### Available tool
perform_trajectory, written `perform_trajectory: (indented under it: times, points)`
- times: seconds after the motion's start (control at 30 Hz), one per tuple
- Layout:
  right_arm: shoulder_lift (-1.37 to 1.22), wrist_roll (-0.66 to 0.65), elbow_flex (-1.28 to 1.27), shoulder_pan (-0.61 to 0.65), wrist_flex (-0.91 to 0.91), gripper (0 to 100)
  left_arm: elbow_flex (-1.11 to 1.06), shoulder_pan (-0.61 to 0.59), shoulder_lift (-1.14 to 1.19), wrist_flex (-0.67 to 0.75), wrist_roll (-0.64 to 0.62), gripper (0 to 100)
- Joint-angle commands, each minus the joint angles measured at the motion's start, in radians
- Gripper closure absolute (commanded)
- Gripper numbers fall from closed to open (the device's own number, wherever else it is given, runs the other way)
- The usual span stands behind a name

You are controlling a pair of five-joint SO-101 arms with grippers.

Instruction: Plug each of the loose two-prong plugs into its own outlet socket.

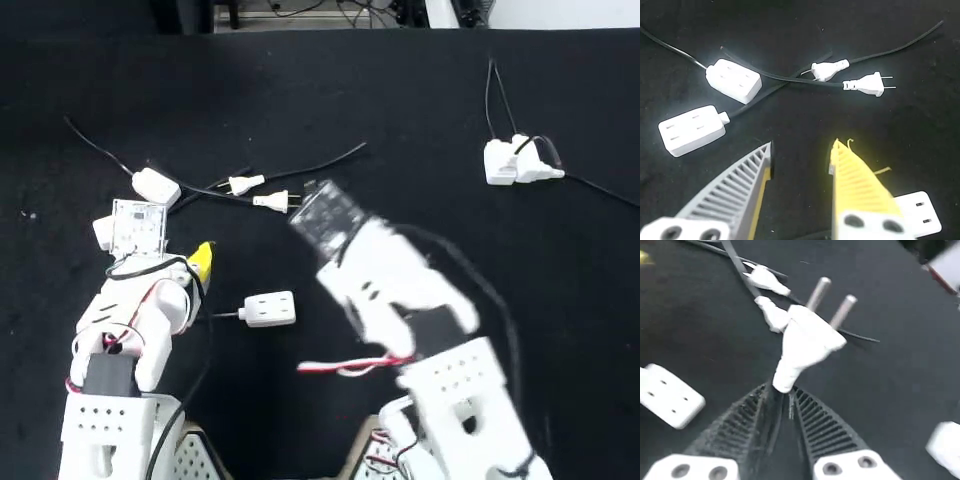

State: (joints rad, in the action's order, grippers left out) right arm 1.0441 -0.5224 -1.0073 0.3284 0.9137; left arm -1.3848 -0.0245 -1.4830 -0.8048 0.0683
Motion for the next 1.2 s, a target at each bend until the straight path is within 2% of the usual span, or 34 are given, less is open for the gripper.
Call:
perform_trajectory:
  times: [0.0,0.1,0.27,0.37,0.47,0.53,0.67,0.8,0.97,1.07,1.17]
  points:
    - [0.018,-0.086,0.338,-0.063,0.307,98.8,0.01,-0.008,-0.012,0.003,-0.012,80]
    - [0.018,-0.155,0.495,-0.103,0.465,98.8,0.01,-0.008,-0.012,-0.002,-0.012,80]
    - [0.016,-0.278,0.613,-0.239,0.531,98.8,0.01,-0.008,-0.012,-0.002,-0.012,80]
    - [0.004,-0.37,0.596,-0.269,0.582,98.8,0.008,-0.008,-0.012,-0.002,-0.012,80]
    - [-0.056,-0.413,0.455,-0.265,0.634,98.8,0.008,-0.008,-0.012,-0.002,-0.012,80]
    - [-0.101,-0.416,0.305,-0.264,0.568,98.8,0.008,-0.008,-0.012,-0.002,-0.012,80]
    - [-0.15,-0.411,0.007,-0.259,0.298,98.8,0.008,-0.01,-0.012,-0.003,-0.012,80]
    - [-0.154,-0.41,-0.182,-0.215,0.126,98.8,0.008,-0.013,-0.012,-0.003,-0.012,80]
    - [-0.153,-0.402,-0.105,-0.212,0.193,97.9,0.008,-0.015,-0.015,-0.003,-0.012,80]
    - [-0.154,-0.368,-0.002,-0.221,0.258,88.0,0.008,-0.015,-0.014,-0.003,-0.012,80]
    - [-0.16,-0.402,0.077,-0.299,0.284,77.8,0.007,-0.015,-0.014,-0.003,-0.012,80]
